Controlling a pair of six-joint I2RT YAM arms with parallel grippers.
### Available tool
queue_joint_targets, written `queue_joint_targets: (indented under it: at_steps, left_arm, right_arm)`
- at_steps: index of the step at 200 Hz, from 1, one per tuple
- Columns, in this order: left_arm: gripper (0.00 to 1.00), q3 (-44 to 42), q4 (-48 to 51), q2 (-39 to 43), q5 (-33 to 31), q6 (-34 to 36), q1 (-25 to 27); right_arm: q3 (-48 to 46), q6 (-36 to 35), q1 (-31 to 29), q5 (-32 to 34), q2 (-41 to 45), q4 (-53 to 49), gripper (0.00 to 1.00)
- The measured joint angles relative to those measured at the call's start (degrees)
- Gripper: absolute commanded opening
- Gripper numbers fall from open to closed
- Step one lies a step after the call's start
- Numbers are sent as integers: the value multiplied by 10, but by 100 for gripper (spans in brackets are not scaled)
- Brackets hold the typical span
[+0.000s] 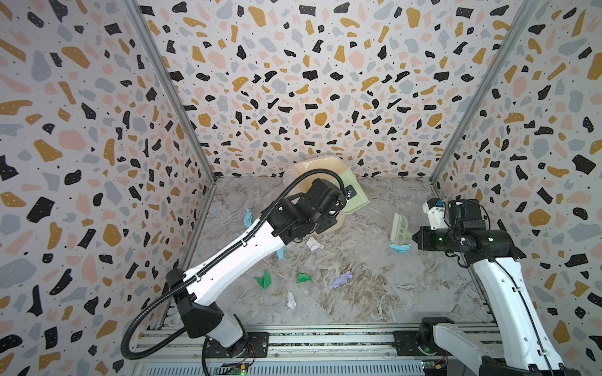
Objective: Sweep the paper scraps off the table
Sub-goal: 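Lower the empty dustpan back toward the table with the left gripper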
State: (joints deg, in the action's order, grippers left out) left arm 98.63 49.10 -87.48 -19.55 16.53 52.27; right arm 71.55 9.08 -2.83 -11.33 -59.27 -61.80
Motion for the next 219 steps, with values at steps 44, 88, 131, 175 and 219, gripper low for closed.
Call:
queue_joint_targets:
  at_steps: [44,88,131,175,219]
  left_arm:
    - [0,-117,-35,56,121,-51,4]
    - [0,-226,-103,74,206,-80,9]
    - [0,-292,-172,69,269,-106,13]
    - [0,-304,-217,44,294,-117,22]
    - [0,-304,-227,-3,288,-123,35]
  right_arm:
    - [0,49,2,129,-43,-35,0]
    - [-2,74,2,195,-96,-39,0]
    - [11,76,2,248,-175,-26,0]
    - [31,57,2,278,-207,-8,0]
    - [30,15,2,279,-249,14,0]
